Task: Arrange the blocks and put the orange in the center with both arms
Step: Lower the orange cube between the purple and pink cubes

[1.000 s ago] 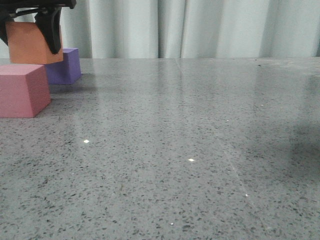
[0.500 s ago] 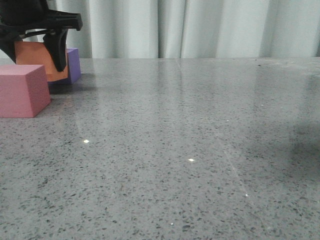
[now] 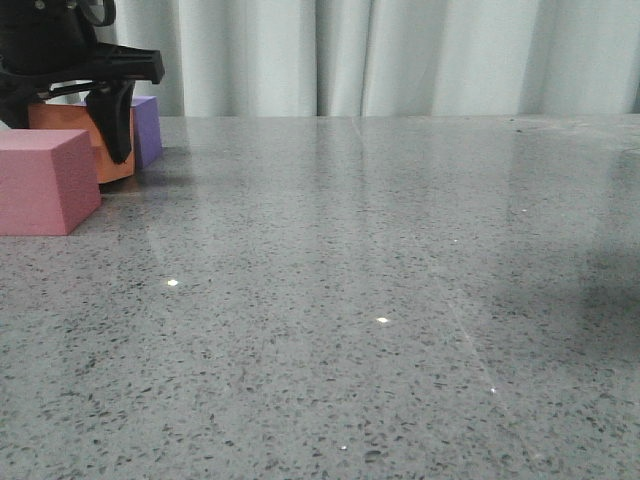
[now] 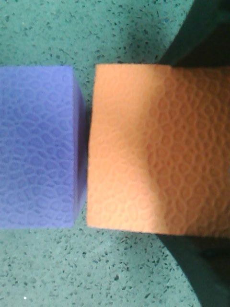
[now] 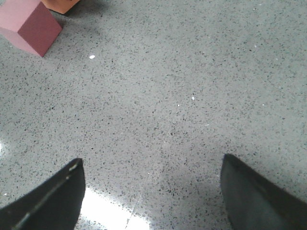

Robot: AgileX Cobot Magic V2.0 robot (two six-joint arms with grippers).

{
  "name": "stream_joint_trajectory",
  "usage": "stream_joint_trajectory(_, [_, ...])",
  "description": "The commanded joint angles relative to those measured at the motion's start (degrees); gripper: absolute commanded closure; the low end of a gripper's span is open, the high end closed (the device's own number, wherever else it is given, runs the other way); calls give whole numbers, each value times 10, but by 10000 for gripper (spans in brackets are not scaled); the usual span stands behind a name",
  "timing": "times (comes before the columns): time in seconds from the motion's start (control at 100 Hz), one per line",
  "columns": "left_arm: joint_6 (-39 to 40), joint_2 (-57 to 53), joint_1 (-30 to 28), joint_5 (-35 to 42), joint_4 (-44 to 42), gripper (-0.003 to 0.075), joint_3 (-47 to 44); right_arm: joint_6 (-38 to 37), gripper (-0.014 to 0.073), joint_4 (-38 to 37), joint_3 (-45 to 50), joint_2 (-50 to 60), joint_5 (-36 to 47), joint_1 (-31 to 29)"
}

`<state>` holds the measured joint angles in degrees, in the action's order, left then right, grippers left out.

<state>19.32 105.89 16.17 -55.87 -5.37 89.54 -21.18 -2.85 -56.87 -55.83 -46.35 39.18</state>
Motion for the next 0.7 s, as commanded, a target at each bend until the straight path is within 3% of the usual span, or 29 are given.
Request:
stream_joint_trajectory(0.0, [4,-27,-2,31,4,353,11,0,14,-6,-15,10,31,1])
stream_joint_trajectory(0.24, [4,-27,-2,35,13,194,11,0,14,-6,-15,10,31,1])
stream_joint_trajectory(0.69, [3,-58,-2,40,12,194,11,0,14,-6,-15,10,31,1])
